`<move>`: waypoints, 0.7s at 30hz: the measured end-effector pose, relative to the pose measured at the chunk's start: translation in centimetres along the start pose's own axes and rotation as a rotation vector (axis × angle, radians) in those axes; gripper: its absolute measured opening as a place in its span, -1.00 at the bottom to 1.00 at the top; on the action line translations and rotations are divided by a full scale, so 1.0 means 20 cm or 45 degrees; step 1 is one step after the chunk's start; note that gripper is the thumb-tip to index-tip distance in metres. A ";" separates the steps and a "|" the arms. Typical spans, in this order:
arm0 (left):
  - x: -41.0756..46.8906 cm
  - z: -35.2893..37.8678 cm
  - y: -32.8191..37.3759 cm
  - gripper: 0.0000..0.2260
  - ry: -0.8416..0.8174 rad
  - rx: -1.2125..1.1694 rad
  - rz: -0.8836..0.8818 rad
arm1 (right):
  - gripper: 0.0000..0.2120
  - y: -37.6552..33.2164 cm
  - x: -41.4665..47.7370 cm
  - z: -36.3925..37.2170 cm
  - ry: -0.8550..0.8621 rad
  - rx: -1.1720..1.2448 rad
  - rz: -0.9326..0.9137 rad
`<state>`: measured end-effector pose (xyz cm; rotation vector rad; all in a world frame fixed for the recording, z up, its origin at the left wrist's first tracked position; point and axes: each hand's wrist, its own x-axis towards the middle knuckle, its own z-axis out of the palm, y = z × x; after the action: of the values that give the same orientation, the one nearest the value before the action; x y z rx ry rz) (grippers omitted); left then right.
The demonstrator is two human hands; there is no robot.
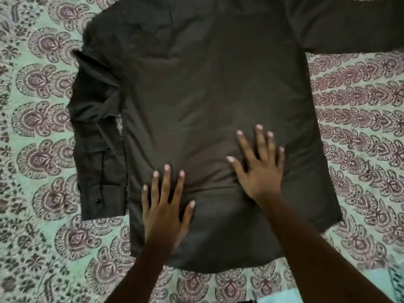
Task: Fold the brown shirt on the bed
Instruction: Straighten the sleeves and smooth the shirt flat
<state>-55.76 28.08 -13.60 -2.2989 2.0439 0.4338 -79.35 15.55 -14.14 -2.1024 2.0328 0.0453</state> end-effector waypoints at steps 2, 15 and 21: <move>-0.23 0.03 -0.02 -0.31 -0.052 -0.034 0.032 | -0.31 0.14 -0.14 -0.04 -0.041 0.014 0.207; -0.10 -0.04 -0.09 -0.31 0.061 -0.055 0.221 | -0.40 -0.14 -0.67 0.15 -0.029 0.027 0.066; -0.32 0.05 -0.15 -0.23 -0.074 0.021 0.339 | -0.33 -0.08 -1.01 0.11 -0.113 0.012 0.184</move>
<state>-53.55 34.94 -13.51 -1.9849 2.3230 0.4852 -78.48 35.74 -12.54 -1.9087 2.1236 0.1485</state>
